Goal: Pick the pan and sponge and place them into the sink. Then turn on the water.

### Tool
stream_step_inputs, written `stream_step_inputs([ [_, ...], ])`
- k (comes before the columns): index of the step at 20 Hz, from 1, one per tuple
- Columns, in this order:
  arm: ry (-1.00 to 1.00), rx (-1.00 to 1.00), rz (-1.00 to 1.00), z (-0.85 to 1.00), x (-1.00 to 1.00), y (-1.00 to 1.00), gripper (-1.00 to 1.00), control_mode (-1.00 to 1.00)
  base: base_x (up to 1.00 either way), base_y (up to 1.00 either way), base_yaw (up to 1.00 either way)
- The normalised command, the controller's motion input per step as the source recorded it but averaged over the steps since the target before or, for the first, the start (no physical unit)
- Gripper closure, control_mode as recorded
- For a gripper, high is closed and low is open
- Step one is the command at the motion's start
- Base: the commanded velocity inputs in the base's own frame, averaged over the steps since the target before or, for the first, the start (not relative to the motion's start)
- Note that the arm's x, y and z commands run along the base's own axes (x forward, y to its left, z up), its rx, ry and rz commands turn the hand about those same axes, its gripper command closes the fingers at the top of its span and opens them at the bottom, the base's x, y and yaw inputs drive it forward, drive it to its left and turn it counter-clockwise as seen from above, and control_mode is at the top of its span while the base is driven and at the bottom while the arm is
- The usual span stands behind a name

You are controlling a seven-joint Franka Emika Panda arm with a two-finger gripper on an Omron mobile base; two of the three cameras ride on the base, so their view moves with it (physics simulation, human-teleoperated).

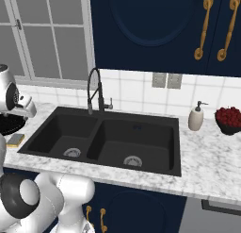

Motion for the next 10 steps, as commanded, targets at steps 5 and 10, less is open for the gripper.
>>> stream_step_inputs([
  [5,0.0,-0.02,0.0,-0.24,0.0,0.83,-1.0,-1.0,0.0,0.0,0.0],
  [10,0.06,0.0,0.0,-0.2,0.0,0.79,-1.0,-1.0,0.0,0.0,0.0],
])
